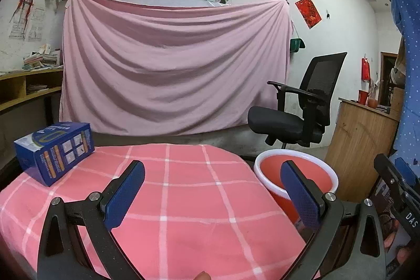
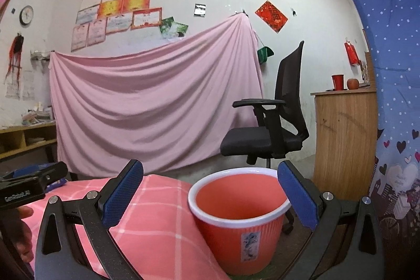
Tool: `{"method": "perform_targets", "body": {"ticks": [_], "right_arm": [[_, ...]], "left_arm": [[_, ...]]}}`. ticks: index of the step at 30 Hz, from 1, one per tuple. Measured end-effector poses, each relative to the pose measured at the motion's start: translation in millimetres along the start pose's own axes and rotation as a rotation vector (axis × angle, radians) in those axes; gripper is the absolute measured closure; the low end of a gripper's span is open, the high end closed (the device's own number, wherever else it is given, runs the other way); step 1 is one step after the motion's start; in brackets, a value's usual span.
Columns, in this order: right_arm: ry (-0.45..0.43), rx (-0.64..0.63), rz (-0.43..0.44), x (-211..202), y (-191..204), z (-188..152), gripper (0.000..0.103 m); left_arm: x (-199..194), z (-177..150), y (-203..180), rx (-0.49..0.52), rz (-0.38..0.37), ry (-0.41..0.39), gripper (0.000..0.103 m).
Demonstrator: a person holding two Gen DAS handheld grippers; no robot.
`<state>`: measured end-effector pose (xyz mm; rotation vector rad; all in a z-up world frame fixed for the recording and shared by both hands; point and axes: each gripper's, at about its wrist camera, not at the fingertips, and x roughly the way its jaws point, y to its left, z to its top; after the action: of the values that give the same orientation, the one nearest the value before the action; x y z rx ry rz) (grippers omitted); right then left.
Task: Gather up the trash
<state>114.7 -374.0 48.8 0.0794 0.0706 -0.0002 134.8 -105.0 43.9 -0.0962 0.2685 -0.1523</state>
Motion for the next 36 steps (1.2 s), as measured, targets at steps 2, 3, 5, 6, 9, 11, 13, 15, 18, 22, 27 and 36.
{"method": "perform_targets", "body": {"ticks": [2,3,5,6,9,11,13,15,18,22,27,36], "right_arm": [[0.005,-0.008,0.001,-8,7,-2,0.0],[0.01,-0.011,-0.001,-11,9,-3,0.0],[0.021,-0.009,0.001,-17,14,-4,0.0],[0.022,-0.007,-0.001,-22,17,-4,0.0],[0.024,0.003,-0.003,-32,24,-5,0.0],[0.028,-0.001,0.005,-39,29,-6,0.0],[0.037,-0.01,0.007,-45,35,-9,0.0],[0.044,-0.011,0.009,-50,39,-11,0.0],[0.053,-0.014,0.013,-58,45,-13,0.0],[0.073,-0.025,0.04,-66,57,-19,0.0],[0.077,-0.043,0.057,-69,66,-22,0.0],[0.104,-0.063,0.054,-65,67,-30,0.0]], "left_arm": [[-9,-3,4,0.001,0.0,-0.006,0.002],[-15,-5,6,0.001,-0.001,-0.01,0.002],[-23,-9,11,0.004,-0.003,-0.012,0.002],[-27,-10,14,0.008,-0.005,-0.01,0.002],[-42,-14,23,0.021,-0.005,-0.011,0.002],[-52,-16,29,0.024,-0.006,-0.013,0.002],[-62,-19,34,0.032,0.003,-0.016,0.002],[-71,-23,39,0.037,0.01,-0.017,0.002],[-84,-27,47,0.03,0.023,-0.018,0.002],[-102,-34,56,0.031,0.043,-0.031,0.002],[-113,-43,63,0.029,0.064,-0.036,0.002],[-110,-51,66,0.022,0.066,-0.02,0.002]]}}
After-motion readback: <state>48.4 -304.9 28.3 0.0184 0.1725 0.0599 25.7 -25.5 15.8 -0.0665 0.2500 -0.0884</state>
